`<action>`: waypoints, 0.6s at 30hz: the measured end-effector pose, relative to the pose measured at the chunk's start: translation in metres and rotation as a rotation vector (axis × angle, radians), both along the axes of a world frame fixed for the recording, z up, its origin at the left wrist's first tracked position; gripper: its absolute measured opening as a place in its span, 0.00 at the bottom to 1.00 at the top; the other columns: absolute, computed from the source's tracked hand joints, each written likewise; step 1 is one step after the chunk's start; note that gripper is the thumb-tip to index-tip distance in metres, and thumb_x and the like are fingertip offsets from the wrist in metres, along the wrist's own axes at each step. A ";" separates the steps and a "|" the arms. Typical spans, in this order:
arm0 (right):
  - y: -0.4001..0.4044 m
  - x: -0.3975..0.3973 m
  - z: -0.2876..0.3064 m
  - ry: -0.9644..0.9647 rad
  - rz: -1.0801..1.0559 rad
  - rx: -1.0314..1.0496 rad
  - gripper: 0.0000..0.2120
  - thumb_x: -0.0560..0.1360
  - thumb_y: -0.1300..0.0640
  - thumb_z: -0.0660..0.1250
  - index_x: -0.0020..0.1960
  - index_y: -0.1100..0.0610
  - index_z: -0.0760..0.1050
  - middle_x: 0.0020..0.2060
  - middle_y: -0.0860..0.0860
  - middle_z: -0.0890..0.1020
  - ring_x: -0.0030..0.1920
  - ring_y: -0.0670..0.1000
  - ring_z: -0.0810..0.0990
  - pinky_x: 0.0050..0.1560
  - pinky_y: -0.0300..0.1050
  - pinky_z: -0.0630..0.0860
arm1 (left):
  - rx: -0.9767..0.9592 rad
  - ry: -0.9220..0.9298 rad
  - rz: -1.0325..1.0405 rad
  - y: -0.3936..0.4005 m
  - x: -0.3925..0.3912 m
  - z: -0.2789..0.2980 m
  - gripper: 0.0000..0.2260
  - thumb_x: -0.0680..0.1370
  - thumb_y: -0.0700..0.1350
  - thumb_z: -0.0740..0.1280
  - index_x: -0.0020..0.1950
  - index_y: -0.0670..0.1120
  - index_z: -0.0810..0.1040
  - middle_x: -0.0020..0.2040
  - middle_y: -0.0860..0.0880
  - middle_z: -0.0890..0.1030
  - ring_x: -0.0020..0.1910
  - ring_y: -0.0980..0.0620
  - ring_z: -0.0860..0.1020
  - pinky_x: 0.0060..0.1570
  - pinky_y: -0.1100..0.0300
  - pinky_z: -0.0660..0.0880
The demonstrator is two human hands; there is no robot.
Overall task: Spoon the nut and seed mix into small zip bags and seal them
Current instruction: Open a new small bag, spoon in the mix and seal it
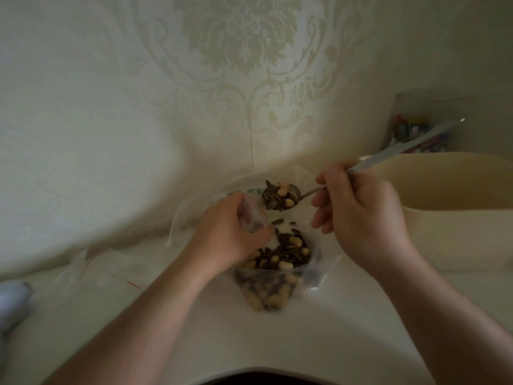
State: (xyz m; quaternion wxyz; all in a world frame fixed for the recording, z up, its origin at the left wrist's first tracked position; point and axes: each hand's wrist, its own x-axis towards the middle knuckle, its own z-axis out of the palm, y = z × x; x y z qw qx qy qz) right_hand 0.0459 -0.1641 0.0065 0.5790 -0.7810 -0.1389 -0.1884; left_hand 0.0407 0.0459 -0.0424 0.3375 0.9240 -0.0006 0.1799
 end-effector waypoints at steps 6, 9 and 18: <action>-0.001 -0.004 0.001 -0.146 0.020 -0.098 0.21 0.83 0.41 0.57 0.43 0.53 0.80 0.32 0.46 0.84 0.31 0.46 0.83 0.34 0.44 0.79 | -0.092 0.047 0.059 -0.019 0.009 0.005 0.17 0.72 0.60 0.76 0.45 0.50 0.75 0.43 0.51 0.79 0.38 0.56 0.74 0.34 0.62 0.68; -0.001 -0.003 -0.001 -0.269 0.013 -0.248 0.21 0.84 0.44 0.57 0.41 0.54 0.79 0.28 0.45 0.81 0.32 0.42 0.83 0.34 0.38 0.77 | -0.117 0.037 0.056 -0.022 0.009 0.004 0.17 0.72 0.59 0.77 0.44 0.49 0.75 0.41 0.51 0.79 0.37 0.56 0.74 0.34 0.61 0.68; 0.003 0.000 -0.006 -0.407 0.078 -0.392 0.21 0.85 0.45 0.56 0.44 0.55 0.79 0.32 0.46 0.81 0.31 0.46 0.81 0.32 0.44 0.77 | -0.092 0.059 0.071 -0.022 0.010 0.003 0.17 0.73 0.62 0.75 0.42 0.51 0.74 0.40 0.54 0.79 0.37 0.58 0.75 0.34 0.62 0.67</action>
